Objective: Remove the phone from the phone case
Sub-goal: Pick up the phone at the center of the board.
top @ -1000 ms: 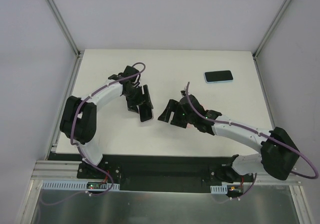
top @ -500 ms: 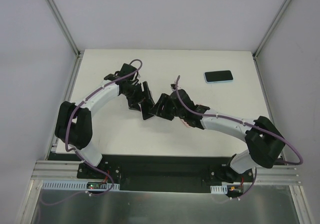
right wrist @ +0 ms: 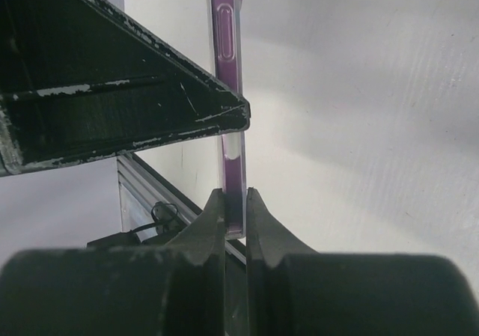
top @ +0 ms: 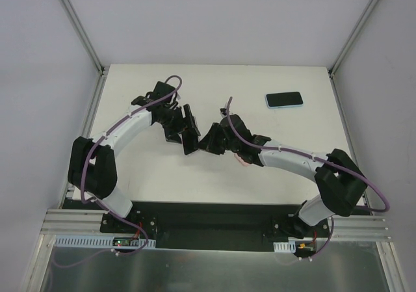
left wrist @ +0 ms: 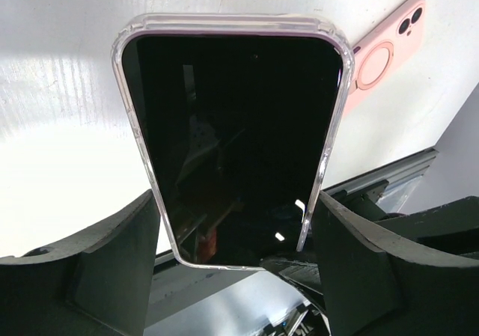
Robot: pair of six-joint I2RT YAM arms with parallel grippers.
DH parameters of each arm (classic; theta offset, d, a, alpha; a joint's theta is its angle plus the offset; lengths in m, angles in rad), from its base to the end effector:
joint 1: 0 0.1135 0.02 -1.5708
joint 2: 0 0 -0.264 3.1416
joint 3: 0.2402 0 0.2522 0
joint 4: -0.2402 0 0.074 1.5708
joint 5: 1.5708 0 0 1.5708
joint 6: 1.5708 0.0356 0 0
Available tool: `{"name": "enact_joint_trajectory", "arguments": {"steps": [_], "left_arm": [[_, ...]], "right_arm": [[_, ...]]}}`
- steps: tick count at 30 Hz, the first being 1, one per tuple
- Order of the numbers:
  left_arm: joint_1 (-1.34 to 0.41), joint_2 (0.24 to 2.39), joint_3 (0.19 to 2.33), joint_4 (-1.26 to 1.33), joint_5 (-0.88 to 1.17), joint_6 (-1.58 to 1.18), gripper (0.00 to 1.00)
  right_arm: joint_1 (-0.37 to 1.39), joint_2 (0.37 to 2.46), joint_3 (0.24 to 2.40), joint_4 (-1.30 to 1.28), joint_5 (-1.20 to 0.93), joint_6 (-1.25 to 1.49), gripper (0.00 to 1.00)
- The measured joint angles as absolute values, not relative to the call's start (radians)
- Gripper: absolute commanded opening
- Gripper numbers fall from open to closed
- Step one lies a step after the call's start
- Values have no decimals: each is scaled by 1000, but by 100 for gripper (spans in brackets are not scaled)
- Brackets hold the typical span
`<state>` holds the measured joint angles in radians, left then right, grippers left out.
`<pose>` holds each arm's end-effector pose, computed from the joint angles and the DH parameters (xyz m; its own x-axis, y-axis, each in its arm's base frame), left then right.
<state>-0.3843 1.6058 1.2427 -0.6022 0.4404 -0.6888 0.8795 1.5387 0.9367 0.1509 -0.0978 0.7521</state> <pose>0.3095 -0.1415 0.2591 -0.9470 -0.2372 -0.2166 -0.0490 0.7731 -0.6324 0.2178 0.2687 0.2404 -0.7651 0.1420 -0.6281 -0.4109 0.6434 0.6459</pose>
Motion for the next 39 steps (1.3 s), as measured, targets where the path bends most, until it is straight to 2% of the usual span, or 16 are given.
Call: {"name": "enact_joint_trajectory", "arguments": {"steps": [4, 7, 13, 18, 27, 34, 39], "left_arm": [[-380, 1586, 1243, -603, 435, -687, 94], [-364, 1546, 1247, -603, 482, -689, 98], [-291, 1425, 1251, -566, 582, -684, 98], [-228, 1353, 1141, -410, 709, -700, 96], [-229, 1350, 873, 56, 948, -934, 93], [-229, 1372, 807, 442, 1029, -1154, 88], [-230, 1401, 776, 568, 1043, -1237, 81]], "right_arm": [[858, 1533, 932, 174, -139, 758, 1], [820, 1508, 889, 204, -161, 771, 1], [714, 1402, 797, 167, -197, 770, 1], [688, 1309, 780, 186, -256, 772, 1], [637, 1214, 765, 233, -377, 791, 1], [635, 1214, 755, 253, -435, 821, 1], [630, 1214, 753, 279, -456, 844, 1]]}}
